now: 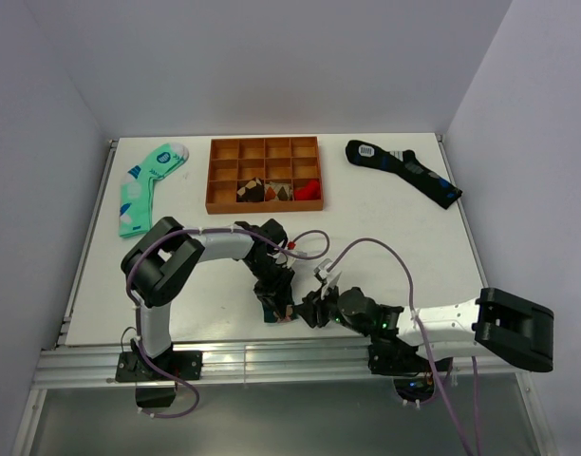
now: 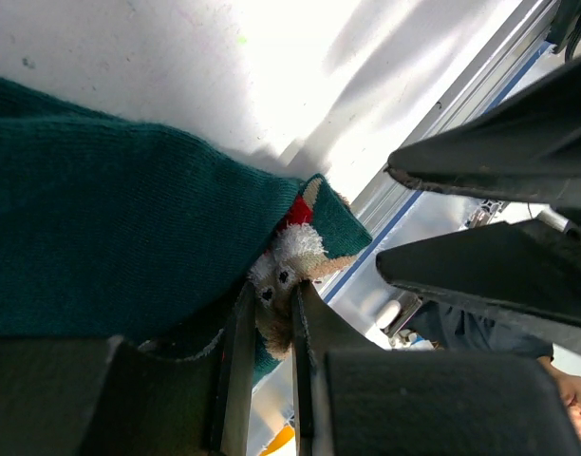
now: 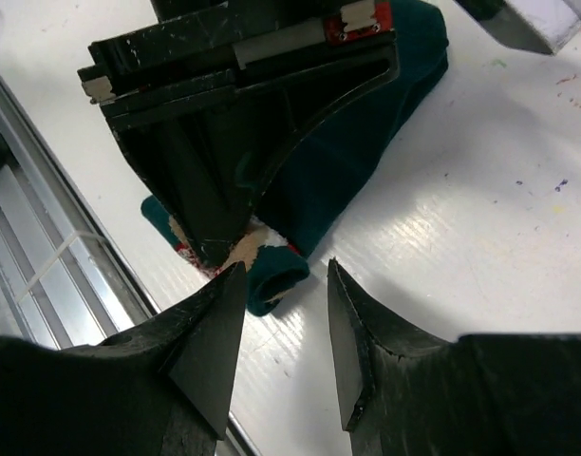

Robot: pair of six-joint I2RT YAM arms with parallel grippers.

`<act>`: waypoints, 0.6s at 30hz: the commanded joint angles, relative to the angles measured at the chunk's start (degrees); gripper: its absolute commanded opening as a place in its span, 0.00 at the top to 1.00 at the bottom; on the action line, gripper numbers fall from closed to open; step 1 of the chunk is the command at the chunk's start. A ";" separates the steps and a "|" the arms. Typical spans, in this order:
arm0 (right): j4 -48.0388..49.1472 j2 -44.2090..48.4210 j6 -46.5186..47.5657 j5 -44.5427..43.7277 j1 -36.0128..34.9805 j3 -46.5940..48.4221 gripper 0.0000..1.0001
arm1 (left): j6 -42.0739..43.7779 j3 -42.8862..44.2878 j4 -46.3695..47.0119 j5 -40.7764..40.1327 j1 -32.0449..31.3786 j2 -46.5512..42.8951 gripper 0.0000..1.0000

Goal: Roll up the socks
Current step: Roll the sock at the center of the board.

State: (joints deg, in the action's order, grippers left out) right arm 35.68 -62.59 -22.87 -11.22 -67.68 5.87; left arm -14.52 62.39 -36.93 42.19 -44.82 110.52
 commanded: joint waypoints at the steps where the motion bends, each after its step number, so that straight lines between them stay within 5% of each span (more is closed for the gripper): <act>1: 9.49 -0.17 2.21 4.62 2.37 -1.03 0.53 | 4.15 -1.75 1.95 -18.38 1.05 4.62 0.96; 18: 17.32 -11.85 4.33 10.08 3.87 0.28 0.53 | 4.33 -1.75 1.77 -17.94 1.05 4.79 0.96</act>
State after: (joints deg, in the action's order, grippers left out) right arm 47.42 -72.93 -19.81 -1.63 -64.31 6.00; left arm -14.52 62.70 -37.36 42.28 -44.71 110.89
